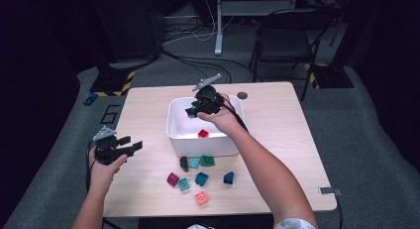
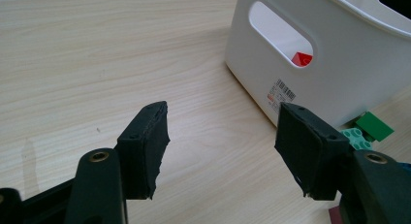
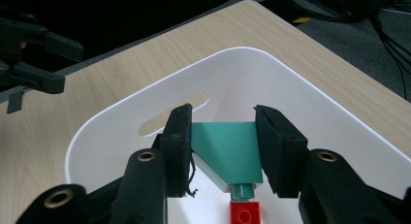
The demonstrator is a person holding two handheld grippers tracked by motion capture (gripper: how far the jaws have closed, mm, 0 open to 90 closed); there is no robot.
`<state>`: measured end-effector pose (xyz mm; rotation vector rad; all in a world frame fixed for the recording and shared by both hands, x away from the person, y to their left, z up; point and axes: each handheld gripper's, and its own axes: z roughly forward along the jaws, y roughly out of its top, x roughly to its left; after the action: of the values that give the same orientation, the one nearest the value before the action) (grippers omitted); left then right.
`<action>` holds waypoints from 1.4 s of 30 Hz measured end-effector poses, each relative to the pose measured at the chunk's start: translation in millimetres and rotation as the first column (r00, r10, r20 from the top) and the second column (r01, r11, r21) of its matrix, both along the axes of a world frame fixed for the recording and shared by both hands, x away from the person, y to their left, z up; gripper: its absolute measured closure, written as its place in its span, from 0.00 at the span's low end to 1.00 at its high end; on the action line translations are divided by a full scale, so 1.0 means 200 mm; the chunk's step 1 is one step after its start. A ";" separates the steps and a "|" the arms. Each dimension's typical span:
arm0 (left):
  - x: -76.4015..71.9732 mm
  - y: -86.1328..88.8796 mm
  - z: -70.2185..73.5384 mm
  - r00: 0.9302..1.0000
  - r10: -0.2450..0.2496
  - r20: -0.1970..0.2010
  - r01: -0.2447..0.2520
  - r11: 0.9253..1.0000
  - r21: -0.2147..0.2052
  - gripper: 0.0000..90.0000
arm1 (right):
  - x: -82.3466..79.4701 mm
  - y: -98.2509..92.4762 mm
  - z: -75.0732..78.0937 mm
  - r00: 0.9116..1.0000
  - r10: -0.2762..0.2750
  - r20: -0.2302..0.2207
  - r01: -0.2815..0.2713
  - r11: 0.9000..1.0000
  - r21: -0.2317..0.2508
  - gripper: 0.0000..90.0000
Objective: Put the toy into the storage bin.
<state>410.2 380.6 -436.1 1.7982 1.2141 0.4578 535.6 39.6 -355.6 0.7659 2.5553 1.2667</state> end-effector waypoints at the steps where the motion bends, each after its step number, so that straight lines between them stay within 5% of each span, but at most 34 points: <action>1: 0.00 0.00 0.00 1.000 -0.001 0.000 0.001 1.000 0.000 0.40 | 0.01 0.01 -0.01 1.000 -0.004 -0.003 0.004 1.000 -0.001 0.65; 10: 0.00 0.00 0.00 1.000 -0.003 -0.004 0.003 1.000 0.000 0.40 | 0.09 0.04 -0.07 1.000 -0.003 0.003 0.003 1.000 -0.008 0.65; 30: 0.00 0.00 0.00 1.000 -0.006 0.004 0.006 1.000 0.006 0.40 | 0.17 0.14 -0.18 0.999 0.013 -0.033 -0.017 0.993 -0.115 0.64; 42: 0.01 -0.01 -0.01 1.000 -0.007 -0.009 0.007 1.000 0.006 0.40 | 0.09 0.11 -0.09 0.999 0.018 -0.027 -0.020 0.997 -0.079 0.60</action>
<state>411.2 378.9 -437.7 1.8108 1.2131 0.4504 553.8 61.8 -374.2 0.7481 2.6222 1.1603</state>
